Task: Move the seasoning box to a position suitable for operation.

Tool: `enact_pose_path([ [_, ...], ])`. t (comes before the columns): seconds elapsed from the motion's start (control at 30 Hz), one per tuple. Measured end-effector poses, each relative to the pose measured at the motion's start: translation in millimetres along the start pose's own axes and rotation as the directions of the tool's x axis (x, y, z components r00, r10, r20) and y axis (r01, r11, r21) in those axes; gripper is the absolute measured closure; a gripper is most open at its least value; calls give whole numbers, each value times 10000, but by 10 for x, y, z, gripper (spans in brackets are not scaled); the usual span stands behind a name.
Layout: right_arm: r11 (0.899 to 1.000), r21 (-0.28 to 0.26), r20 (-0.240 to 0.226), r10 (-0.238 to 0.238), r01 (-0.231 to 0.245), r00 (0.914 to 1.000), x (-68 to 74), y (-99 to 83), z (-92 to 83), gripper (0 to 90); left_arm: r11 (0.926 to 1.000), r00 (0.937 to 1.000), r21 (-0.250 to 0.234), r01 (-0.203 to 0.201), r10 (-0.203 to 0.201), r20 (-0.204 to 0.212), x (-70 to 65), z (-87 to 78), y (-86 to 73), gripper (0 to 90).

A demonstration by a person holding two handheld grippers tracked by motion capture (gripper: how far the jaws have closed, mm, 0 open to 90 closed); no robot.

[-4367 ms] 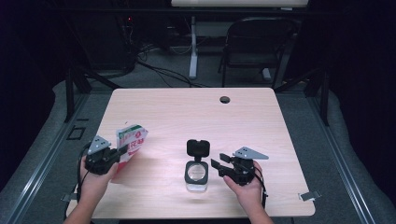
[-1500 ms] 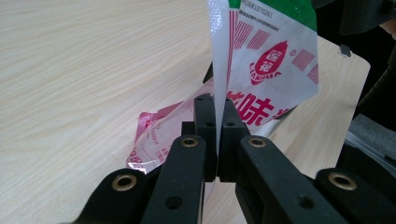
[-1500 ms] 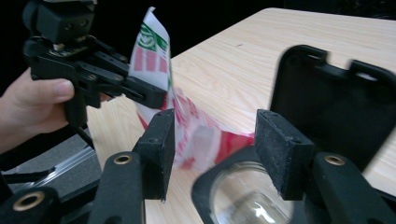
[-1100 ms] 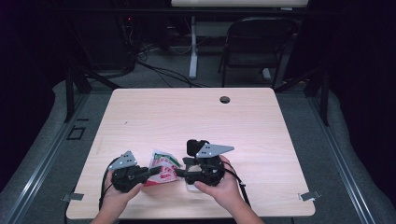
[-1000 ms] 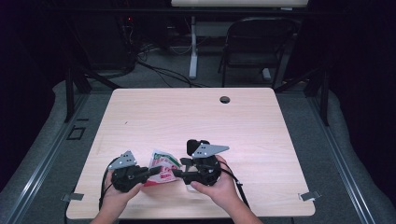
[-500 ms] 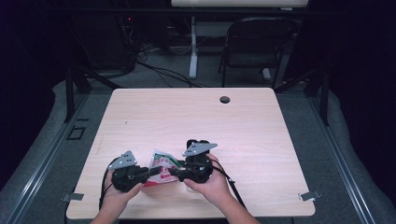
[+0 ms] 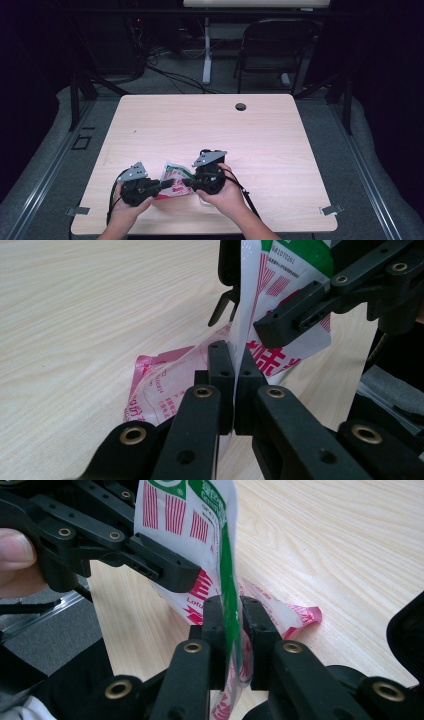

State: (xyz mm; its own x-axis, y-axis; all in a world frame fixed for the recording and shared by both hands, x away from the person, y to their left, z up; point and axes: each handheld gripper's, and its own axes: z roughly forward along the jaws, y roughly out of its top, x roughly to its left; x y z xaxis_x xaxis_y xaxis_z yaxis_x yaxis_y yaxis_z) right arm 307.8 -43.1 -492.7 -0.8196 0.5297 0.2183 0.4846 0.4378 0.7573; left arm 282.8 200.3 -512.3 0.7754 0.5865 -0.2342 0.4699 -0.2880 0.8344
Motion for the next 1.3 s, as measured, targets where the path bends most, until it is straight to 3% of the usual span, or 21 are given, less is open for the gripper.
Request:
enact_pose_path([
  [0.37,9977,652,-237,-185,200,9995,-40,45,5,897,9999,10000,70,-85,85,-18,-8,13,-4,900],
  [0.7,9980,633,-528,-59,92,9986,-69,65,22,900,10000,10000,36,-14,14,-47,3,4,-9,900],
  [1.3,9975,550,-746,-413,455,9964,-86,78,22,900,9998,9999,-201,-18,21,109,37,-15,-36,855],
])
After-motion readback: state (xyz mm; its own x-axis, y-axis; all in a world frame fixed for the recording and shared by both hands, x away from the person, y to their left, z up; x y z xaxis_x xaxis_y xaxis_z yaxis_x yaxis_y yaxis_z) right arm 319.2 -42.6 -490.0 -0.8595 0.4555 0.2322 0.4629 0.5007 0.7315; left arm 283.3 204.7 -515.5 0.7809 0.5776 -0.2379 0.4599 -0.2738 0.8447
